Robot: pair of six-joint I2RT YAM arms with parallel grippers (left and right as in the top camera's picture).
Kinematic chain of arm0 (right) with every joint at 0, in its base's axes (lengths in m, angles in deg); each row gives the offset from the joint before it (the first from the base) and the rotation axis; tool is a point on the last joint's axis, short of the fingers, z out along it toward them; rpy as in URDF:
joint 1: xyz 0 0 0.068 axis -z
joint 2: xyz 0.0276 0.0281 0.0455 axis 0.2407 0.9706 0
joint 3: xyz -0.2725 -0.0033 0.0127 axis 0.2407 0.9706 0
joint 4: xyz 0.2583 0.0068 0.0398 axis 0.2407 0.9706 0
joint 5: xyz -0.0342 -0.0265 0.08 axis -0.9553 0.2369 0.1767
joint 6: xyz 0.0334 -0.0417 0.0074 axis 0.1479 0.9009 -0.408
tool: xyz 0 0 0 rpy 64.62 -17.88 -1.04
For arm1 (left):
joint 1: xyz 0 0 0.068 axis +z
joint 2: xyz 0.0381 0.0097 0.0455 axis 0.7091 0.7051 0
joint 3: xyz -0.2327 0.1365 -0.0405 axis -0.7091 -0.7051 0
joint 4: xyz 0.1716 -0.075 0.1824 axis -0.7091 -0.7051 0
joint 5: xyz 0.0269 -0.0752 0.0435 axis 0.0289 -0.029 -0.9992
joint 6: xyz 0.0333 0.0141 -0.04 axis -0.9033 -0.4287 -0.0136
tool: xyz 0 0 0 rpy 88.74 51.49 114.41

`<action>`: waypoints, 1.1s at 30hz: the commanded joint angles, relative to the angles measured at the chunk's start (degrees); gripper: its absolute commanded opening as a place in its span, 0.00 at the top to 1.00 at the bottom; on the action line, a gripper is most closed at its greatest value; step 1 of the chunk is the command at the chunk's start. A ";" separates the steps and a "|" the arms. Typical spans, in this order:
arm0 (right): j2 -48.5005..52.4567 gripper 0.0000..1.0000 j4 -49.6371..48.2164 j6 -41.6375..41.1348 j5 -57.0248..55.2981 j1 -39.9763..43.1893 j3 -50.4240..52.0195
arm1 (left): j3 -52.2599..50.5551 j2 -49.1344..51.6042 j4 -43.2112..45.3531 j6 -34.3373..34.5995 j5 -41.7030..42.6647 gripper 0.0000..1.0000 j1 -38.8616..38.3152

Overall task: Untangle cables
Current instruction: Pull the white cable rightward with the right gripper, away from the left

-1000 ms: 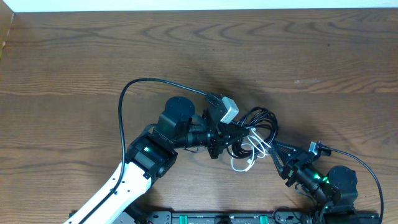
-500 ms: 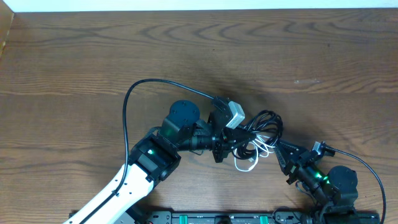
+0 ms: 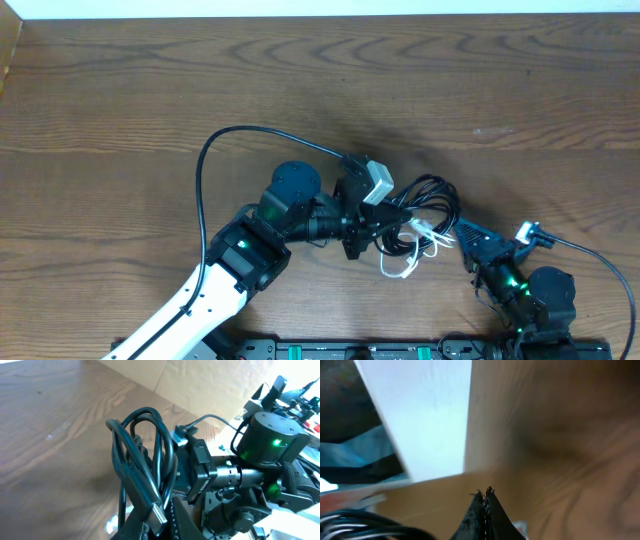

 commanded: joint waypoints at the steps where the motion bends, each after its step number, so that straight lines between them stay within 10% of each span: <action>1: -0.13 0.99 2.45 14.12 -14.64 -0.46 -0.22 | 0.52 -0.96 0.79 0.46 -1.20 0.93 3.19; 8: -0.13 0.99 3.93 18.53 -26.27 -0.46 -0.24 | 0.50 -1.36 0.48 1.14 -1.14 0.93 12.66; 17: -0.13 0.63 -10.97 11.65 8.15 -0.46 -0.24 | 0.50 -1.20 0.50 1.55 -0.20 0.92 13.22; 33: -0.13 0.67 -15.47 -6.47 12.11 -0.52 -0.24 | 0.50 -1.20 2.45 0.46 0.81 0.93 6.71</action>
